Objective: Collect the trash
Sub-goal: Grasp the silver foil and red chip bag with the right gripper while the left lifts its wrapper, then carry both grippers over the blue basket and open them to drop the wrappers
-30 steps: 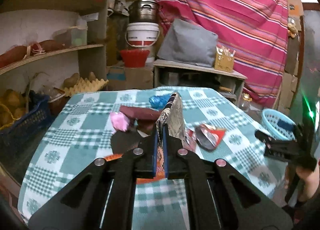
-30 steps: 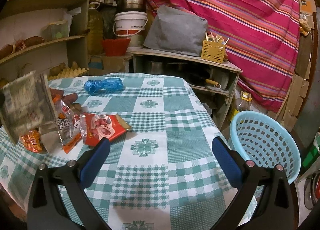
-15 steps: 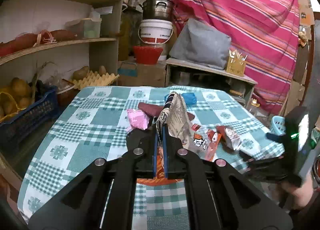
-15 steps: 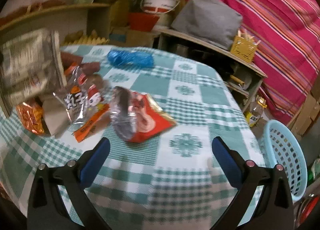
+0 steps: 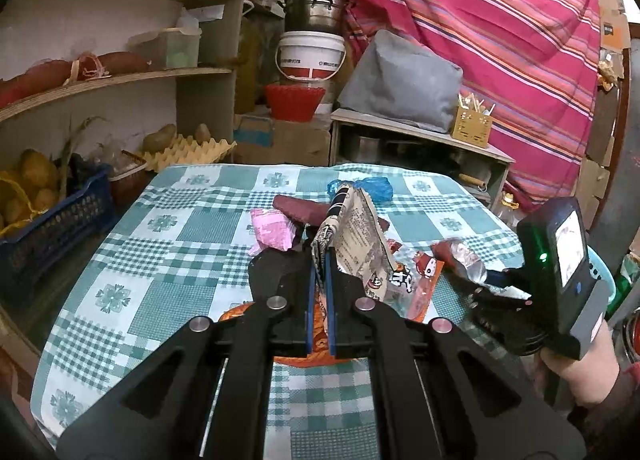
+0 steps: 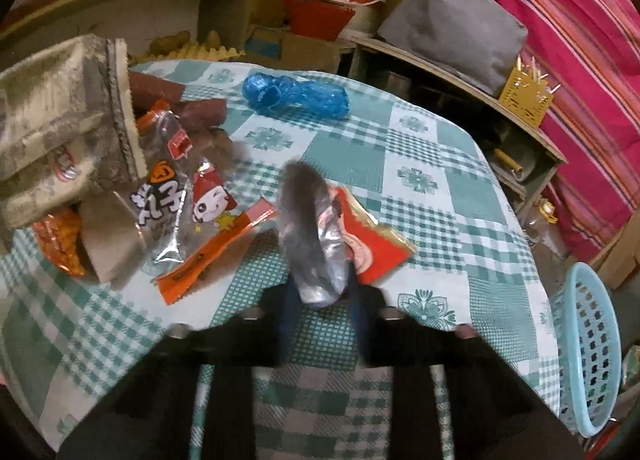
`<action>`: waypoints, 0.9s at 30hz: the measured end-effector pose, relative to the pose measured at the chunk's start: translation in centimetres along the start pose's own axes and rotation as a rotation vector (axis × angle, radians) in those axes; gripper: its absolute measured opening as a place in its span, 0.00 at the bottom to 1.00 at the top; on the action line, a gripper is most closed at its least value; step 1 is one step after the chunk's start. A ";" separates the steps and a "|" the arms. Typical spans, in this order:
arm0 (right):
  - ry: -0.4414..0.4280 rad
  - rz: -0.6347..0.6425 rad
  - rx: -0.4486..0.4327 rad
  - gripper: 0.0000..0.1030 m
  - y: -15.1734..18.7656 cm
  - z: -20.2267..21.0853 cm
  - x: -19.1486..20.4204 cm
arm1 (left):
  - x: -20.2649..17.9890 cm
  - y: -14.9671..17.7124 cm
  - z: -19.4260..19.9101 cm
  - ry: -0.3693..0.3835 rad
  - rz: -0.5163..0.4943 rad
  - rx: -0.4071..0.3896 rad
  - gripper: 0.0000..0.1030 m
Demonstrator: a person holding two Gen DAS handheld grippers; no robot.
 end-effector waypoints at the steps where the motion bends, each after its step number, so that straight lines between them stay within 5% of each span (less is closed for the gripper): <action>1: -0.005 0.001 -0.009 0.10 0.0 0.2 -0.1 | -0.2 0.0 0.1 0.001 -0.006 -0.004 0.03; 10: -0.024 -0.035 -0.136 0.05 -0.4 4.7 -2.4 | -1.6 -0.2 1.0 0.006 -0.026 -0.034 0.03; 27: -0.066 -0.121 -0.240 0.05 1.2 10.7 -10.1 | -5.8 -2.4 3.3 0.040 -0.053 -0.084 0.03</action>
Point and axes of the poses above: each gripper's, at about its wrist camera, not at the fingertips, and z roughly against the way its jaws point, x to its left, y to its underside, the point moved 4 cm from there along -z, roughly the way its jaws point, and after that the axes turned 6 degrees about -y, right-handed, at the moved point
